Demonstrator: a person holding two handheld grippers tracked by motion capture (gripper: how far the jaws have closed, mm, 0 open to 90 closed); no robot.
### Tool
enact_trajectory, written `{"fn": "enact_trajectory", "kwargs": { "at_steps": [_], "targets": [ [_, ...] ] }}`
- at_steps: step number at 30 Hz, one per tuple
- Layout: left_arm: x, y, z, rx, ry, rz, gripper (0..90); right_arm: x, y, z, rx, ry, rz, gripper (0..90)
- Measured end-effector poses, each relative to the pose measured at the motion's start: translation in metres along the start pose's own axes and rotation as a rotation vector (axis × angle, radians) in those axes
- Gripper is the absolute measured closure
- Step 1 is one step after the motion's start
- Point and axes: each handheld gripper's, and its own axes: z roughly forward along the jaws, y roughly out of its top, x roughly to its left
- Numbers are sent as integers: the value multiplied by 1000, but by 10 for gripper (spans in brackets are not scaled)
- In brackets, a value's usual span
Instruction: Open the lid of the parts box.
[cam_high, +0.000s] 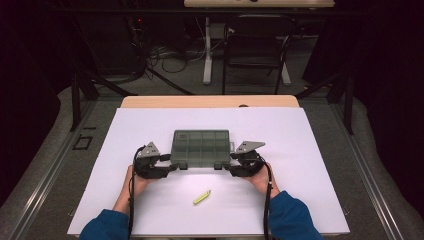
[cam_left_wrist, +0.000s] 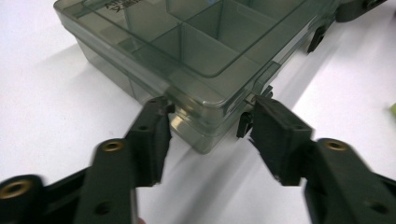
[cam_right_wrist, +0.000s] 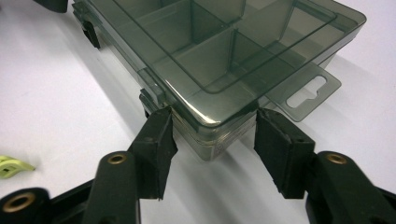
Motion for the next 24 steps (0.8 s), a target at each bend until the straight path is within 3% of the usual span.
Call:
{"fn": "enact_trajectory", "kwargs": {
  "at_steps": [4,16,21,22,24],
  "targets": [
    [1,-1,-1,-10,10,-6,500,0,0,0,3,-1,3,458],
    [2,0,-3,-6,-9,-58,538,-1,-1,0,-13,6,27,470],
    [2,1,-3,6,-3,-46,542,-1,-1,0,-14,8,31,471],
    [1,1,-3,6,-3,-46,541,-2,0,-1,9,10,26,473],
    [1,1,-3,5,-1,-43,540,-1,0,0,-11,7,30,476]
  ]
}}
